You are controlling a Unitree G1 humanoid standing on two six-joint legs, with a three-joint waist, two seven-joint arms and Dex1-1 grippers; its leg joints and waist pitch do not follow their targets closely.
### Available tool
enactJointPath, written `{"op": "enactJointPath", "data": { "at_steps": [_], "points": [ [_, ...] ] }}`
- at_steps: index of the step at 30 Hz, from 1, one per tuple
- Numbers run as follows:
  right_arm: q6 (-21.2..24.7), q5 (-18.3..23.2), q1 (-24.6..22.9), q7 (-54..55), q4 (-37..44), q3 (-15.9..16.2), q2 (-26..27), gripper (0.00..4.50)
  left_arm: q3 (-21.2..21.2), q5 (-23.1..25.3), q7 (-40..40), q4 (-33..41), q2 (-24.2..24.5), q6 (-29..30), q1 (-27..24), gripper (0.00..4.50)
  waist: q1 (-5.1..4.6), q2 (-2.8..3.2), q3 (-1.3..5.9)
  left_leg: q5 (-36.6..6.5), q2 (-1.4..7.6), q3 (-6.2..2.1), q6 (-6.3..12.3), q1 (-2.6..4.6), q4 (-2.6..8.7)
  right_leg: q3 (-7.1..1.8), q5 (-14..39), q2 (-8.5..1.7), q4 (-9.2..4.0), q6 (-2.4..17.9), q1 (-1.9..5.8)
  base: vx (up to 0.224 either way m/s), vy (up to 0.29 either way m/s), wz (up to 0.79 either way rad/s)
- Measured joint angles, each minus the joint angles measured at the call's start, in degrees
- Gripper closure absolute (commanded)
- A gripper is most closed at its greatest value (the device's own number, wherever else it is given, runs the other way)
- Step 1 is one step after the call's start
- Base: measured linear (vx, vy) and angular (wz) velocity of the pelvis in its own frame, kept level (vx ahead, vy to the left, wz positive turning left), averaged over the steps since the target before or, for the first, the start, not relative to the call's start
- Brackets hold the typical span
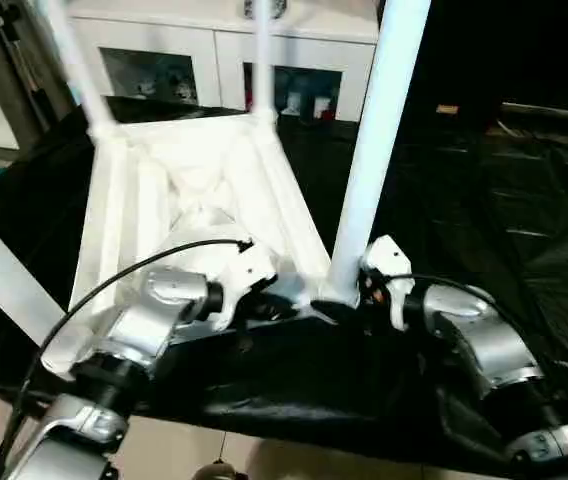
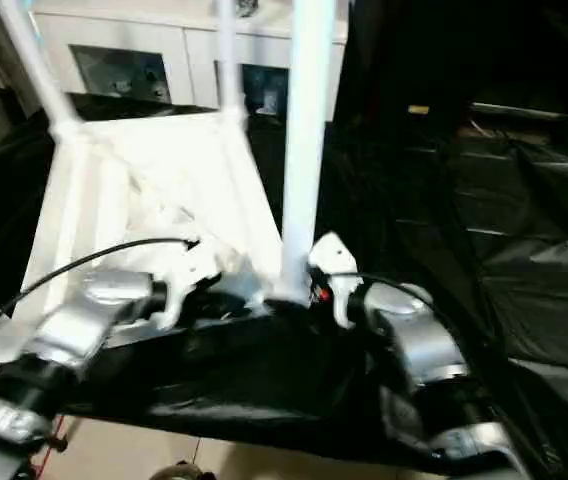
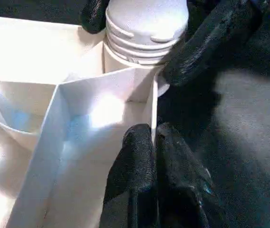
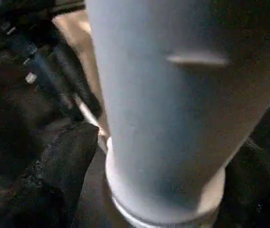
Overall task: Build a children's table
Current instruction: Rotate leg to tighten
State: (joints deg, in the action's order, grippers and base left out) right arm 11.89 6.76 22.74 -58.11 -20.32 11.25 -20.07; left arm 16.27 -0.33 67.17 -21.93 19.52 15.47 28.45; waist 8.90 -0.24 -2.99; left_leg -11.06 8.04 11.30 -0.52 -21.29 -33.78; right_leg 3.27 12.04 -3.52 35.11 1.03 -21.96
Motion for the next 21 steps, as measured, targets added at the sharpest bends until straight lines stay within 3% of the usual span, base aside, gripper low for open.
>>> {"op": "enactJointPath", "data": {
  "at_steps": [7,13,21],
  "points": [
    [0.55,2.44,-1.58,-5.24,2.32,0.83,-1.12,0.9,0.46,-1.44,5.16,1.22,2.26,0.12,-0.87,4.5,0.88,-0.06,-0.05,0.01,0.08,0.0,0.01,-0.05,-0.08,0.12,0.0,0.0,0.03,0.0,-0.01,0.0,0.0,0.0],
    [1.81,2.98,-2.28,-6.2,3.88,0.81,-1.34,1.51,0.71,-2.03,6.79,1.96,2.91,1.07,-1.15,4.5,1.05,-0.07,-0.05,0.01,0.11,0.0,0.0,-0.09,-0.09,0.17,0.0,-0.01,0.02,0.0,-0.01,0.0,0.0,0.0],
    [1.97,3.04,-3.05,-4.92,3.9,0.41,-0.46,1.78,1.01,-1.4,4.9,1.74,2.15,0.42,-1.1,4.5,1.17,-0.05,-0.04,0.03,0.17,0.0,0.02,-0.09,-0.14,0.28,0.0,-0.04,0.04,0.0,0.05,0.0,0.0,0.0]
  ]
}}
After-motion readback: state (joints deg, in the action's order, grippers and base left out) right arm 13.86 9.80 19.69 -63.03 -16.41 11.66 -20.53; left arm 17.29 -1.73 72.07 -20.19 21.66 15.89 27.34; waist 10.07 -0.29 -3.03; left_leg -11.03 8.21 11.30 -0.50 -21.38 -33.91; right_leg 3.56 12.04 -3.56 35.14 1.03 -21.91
